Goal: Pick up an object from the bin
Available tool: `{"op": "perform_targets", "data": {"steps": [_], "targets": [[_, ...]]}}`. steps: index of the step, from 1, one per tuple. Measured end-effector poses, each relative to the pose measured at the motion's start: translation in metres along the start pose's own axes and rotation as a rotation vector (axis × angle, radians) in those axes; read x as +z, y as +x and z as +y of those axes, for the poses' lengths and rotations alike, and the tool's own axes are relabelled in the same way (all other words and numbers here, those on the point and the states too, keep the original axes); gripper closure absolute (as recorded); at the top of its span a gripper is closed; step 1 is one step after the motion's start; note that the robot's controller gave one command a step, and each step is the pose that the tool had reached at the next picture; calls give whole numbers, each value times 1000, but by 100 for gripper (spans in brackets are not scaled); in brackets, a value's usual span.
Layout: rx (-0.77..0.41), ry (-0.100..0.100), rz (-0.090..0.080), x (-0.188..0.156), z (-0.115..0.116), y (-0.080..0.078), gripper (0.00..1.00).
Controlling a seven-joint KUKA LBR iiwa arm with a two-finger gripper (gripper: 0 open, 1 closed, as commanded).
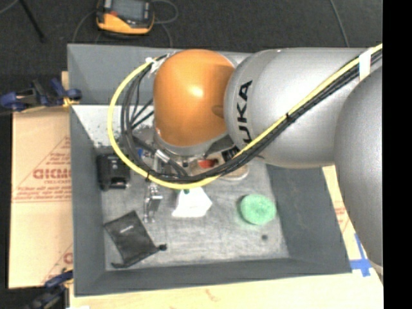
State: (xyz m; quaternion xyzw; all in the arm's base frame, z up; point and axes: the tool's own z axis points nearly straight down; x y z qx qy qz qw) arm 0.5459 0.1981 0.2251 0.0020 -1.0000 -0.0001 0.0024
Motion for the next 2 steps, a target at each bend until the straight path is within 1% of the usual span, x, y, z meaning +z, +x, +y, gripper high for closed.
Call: {"op": "perform_targets", "data": {"steps": [1, 2], "targets": [[4, -2, -8, -4, -1, -2, 0], [-118, 0, -11, 36, 4, 10, 0]]}}
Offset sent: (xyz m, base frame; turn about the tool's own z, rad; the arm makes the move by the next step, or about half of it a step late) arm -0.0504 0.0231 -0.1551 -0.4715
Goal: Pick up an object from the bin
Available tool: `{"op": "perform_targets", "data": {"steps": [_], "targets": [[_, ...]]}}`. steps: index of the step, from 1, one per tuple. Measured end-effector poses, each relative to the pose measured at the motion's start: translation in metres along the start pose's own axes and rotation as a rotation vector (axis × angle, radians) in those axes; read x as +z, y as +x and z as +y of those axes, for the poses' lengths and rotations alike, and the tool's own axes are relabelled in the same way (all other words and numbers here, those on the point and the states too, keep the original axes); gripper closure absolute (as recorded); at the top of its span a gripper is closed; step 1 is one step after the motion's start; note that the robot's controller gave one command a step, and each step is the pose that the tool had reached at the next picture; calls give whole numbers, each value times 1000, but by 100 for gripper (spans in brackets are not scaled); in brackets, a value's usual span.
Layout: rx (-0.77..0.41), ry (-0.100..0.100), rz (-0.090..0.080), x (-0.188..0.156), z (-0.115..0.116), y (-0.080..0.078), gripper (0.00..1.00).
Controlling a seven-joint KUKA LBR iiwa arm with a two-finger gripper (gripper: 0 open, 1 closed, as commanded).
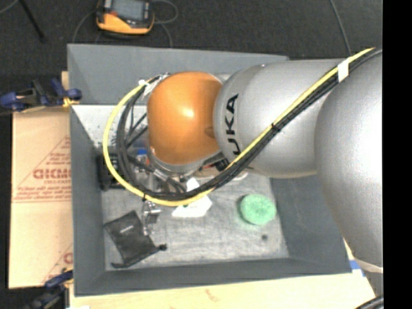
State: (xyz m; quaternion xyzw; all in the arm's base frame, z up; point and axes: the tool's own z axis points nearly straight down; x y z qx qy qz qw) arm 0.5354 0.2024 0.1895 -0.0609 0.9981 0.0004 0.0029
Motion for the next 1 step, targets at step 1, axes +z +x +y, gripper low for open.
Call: {"op": "perform_targets", "data": {"steps": [1], "targets": [[-135, 0, 7, 30, 23, 39, 0]]}}
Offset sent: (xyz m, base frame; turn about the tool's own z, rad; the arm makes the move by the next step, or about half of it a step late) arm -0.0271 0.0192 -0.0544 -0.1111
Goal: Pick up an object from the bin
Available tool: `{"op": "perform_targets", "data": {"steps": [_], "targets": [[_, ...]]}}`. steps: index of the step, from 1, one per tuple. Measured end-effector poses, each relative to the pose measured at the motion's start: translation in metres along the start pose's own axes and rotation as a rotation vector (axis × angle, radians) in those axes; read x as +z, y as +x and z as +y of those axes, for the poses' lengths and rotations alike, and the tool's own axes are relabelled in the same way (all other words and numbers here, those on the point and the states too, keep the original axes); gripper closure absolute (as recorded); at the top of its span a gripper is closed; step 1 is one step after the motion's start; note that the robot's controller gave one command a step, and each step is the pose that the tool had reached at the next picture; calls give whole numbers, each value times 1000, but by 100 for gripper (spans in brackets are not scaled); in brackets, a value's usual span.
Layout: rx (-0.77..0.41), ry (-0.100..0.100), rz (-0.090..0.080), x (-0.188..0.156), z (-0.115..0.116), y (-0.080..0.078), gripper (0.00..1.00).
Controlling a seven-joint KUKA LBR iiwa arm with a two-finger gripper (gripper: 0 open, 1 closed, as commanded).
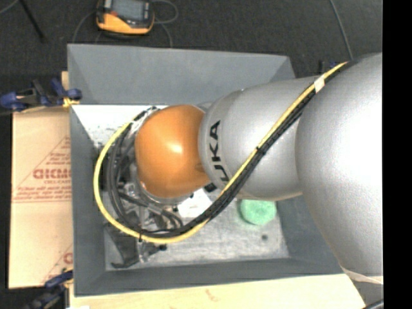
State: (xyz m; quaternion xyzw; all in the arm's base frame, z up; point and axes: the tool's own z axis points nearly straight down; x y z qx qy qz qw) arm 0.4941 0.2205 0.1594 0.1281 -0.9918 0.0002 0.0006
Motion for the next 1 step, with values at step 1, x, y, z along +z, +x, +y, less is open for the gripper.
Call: {"op": "perform_targets", "data": {"steps": [1], "targets": [[22, -1, -2, 24, -3, -15, 0]]}}
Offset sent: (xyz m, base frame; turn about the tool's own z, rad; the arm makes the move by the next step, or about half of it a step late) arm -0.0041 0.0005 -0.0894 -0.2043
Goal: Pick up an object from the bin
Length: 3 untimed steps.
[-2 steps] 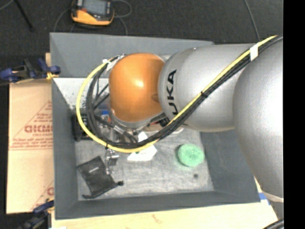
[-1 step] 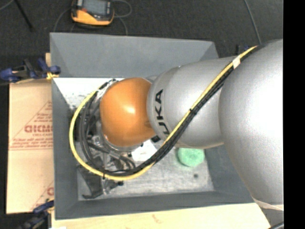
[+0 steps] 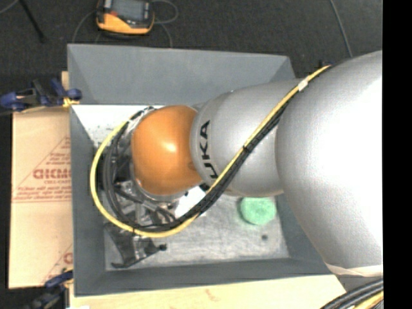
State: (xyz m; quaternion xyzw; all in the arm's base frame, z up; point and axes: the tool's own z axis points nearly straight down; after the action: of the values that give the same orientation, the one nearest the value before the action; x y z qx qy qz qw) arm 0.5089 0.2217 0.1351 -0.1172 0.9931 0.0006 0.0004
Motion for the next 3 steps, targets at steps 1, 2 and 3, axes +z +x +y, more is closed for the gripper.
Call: {"op": "perform_targets", "data": {"steps": [1, 2, 3], "targets": [[-220, 1, -5, 56, 2, 14, 0], [-156, 0, -17, 66, 5, 16, 100], [-147, 0, -15, 64, 5, 18, 100]]}}
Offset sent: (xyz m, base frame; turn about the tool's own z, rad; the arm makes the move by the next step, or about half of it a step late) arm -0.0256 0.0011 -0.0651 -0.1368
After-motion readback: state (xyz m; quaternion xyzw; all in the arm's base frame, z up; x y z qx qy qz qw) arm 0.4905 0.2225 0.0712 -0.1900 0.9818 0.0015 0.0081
